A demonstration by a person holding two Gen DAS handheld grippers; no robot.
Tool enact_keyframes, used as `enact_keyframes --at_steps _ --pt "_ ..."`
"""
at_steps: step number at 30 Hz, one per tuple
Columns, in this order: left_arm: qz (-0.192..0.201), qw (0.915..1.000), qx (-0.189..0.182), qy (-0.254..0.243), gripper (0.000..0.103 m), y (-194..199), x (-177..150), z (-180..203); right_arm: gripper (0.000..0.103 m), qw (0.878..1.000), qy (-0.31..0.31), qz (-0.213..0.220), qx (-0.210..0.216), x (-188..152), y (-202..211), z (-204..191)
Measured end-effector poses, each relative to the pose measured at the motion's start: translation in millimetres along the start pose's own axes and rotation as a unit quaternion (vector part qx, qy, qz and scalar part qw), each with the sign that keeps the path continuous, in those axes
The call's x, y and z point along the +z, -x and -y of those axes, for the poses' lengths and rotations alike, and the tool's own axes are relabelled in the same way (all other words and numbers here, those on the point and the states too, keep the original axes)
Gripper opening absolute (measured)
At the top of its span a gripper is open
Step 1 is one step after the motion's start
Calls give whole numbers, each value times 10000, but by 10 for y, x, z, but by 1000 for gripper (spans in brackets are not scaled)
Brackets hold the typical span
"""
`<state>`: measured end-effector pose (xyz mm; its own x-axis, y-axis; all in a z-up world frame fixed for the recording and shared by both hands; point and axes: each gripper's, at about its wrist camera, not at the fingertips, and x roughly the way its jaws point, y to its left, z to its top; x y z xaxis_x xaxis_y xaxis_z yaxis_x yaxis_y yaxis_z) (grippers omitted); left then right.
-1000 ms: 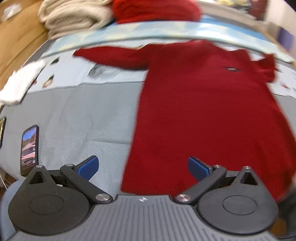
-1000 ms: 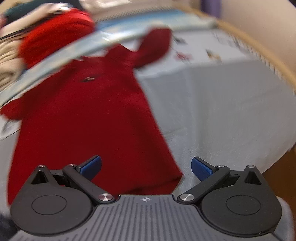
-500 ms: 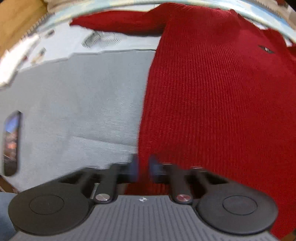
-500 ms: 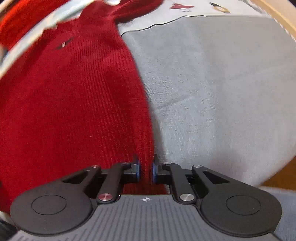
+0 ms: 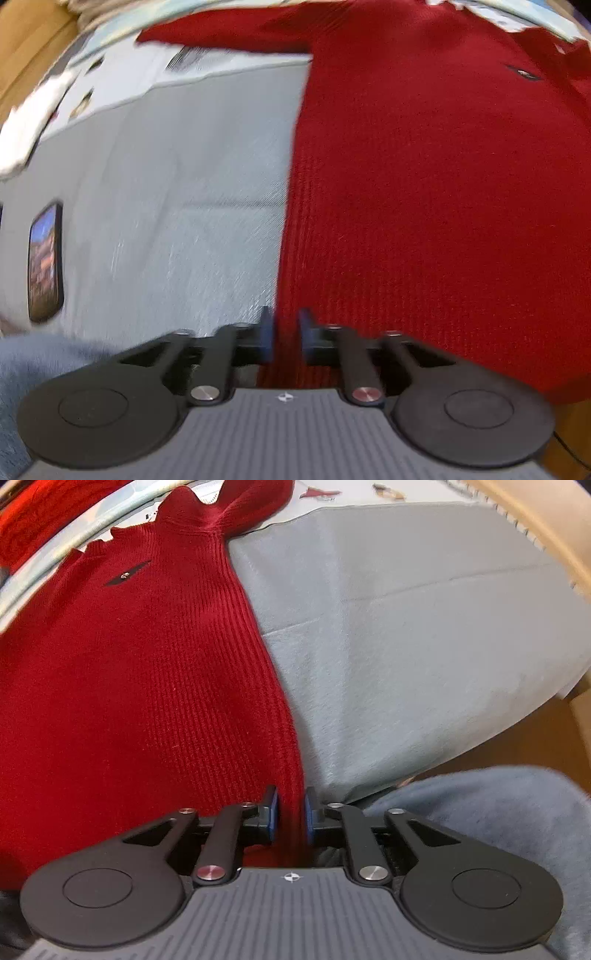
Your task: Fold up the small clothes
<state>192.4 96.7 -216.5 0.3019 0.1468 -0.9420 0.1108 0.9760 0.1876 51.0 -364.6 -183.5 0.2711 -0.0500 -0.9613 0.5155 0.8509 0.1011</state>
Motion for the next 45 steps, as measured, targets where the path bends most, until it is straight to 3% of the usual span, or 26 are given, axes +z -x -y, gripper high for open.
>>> enact_keyframes --at_steps 1,2,3,4,10,13,16,20,23,27,29,31,32,33,34,35,36,38,41,43,45 --pt "-48 9999 -84 120 76 2 20 -53 47 9998 67 130 -95 12 61 -29" --pt "89 9994 -209 244 93 41 45 -109 58 9992 127 365 -80 30 113 -50" --pt "315 9985 -265 372 97 105 73 -166 78 9979 182 619 -19 39 200 -82" --pt "518 9971 -255 500 102 180 117 -221 85 9964 246 806 17 41 300 -132" --pt "1084 9844 -390 1332 102 318 729 -697 85 9849 561 1495 667 262 450 -466" --pt "1206 9786 -483 1593 93 251 1204 -925 85 9835 522 1491 888 496 432 -547" --pt "1322 9699 -399 2007 92 40 1759 -1113 85 9841 593 1366 965 741 409 -800" --pt "1137 9502 -841 2778 92 -502 2492 -1418 85 9857 604 1242 965 1111 146 -1210" --pt "887 9350 -886 3317 92 -925 2907 -1566 85 9848 760 1192 1009 1196 44 -1455" --pt "534 9247 -980 3640 89 -1402 3258 -1735 85 9815 1209 1228 836 1246 -134 -1726" --pt "560 9126 -1092 3901 89 -1529 3375 -1804 85 9796 1417 1220 736 1268 -211 -1868" --pt "662 8950 -1112 4270 88 -1561 3501 -1864 85 9790 1544 1166 642 1290 -304 -1982" --pt "652 8888 -1166 4383 71 -1579 3584 -1875 85 9790 1607 1107 587 1295 -349 -2044" --pt "611 8917 -1033 4365 48 -1575 3647 -1868 85 9789 1649 1062 569 1301 -373 -2088" --pt "490 9041 -644 4197 14 -1553 3718 -1839 85 9787 1676 1042 573 1301 -375 -2121" --pt "509 9106 -510 4069 14 -1519 3735 -1829 85 9780 1692 1059 599 1303 -368 -2152" --pt "656 9062 -400 4158 13 -1430 3667 -1847 85 9768 1724 1096 644 1302 -348 -2182" --pt "815 8910 -267 4458 12 -1256 3436 -1928 85 9733 1838 1203 668 1292 -306 -2245" --pt "880 8561 -210 5088 12 -1112 2831 -2133 85 9712 1874 1324 644 1280 -283 -2321" --pt "555 8517 -225 5207 13 -1302 2476 -2240 85 9730 1797 1248 731 1283 -298 -2338" --pt "949 8487 -646 5163 18 -1355 2229 -2292 85 9749 1734 1130 821 1279 -324 -2342"
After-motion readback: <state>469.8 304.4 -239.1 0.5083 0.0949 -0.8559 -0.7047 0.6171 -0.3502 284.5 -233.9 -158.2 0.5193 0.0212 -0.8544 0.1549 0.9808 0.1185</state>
